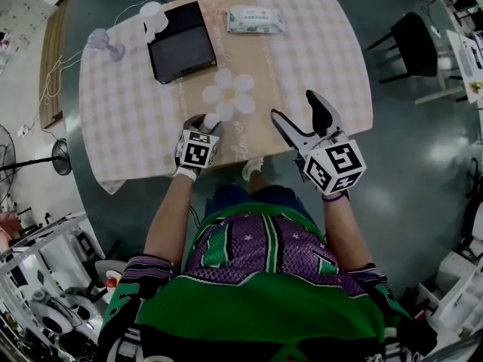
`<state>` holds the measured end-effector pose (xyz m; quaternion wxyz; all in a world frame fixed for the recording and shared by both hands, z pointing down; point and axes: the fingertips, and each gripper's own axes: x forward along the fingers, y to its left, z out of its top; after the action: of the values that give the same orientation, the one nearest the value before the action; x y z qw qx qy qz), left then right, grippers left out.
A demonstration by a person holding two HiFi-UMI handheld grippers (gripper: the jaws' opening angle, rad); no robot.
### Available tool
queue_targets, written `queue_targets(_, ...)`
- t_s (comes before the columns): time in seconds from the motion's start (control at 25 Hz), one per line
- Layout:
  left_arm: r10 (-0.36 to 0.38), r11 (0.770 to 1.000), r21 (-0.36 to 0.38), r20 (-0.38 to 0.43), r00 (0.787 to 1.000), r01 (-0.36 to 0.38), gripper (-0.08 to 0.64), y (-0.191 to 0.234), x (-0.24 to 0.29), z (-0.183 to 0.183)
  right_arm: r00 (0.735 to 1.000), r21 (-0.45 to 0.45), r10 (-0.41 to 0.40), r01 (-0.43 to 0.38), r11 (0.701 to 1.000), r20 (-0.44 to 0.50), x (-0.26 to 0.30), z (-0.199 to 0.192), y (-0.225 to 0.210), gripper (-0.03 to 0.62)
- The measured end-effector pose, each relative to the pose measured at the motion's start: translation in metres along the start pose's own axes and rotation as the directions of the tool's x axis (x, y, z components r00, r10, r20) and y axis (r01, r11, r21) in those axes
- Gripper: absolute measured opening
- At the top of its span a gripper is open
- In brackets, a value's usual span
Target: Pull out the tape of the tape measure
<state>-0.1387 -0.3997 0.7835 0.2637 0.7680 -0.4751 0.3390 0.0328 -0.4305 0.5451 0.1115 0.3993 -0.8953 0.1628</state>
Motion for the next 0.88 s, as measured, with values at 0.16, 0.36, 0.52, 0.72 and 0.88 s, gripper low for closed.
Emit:
queue_targets(0.16, -0.05, 0.998, -0.02, 0.069, 0.996, 0.051, 0.241, -0.009, -0.029, 0.022, 1.0, -0.009, -0.005, 0.006, 1.0, 0.023, -0.007, 0.01, 0.009, 0.377)
queue_targets(0.36, -0.113, 0.99, -0.06, 0.182, 0.977, 0.126, 0.24, -0.018, -0.075, 0.04, 0.999, -0.028, 0.003, -0.002, 1.0, 0.038, -0.017, 0.015, 0.035, 0.377)
queue_targets(0.52, -0.105, 0.991, -0.048, 0.253, 0.962, 0.121, 0.239, -0.02, -0.114, 0.051, 0.999, -0.054, 0.003, 0.0, 0.999, 0.043, -0.029, 0.017, 0.056, 0.377)
queue_targets(0.72, -0.119, 0.988, -0.047, 0.354, 0.928, 0.145, 0.239, -0.025, -0.164, 0.069, 0.998, -0.086, -0.01, 0.016, 0.996, 0.064, -0.046, 0.027, 0.075, 0.377)
queue_targets(0.88, -0.164, 0.969, -0.079, 0.495, 0.853, 0.233, 0.239, -0.035, -0.226, 0.093, 0.996, -0.12, -0.019, 0.029, 0.992, 0.089, -0.063, 0.041, 0.098, 0.377)
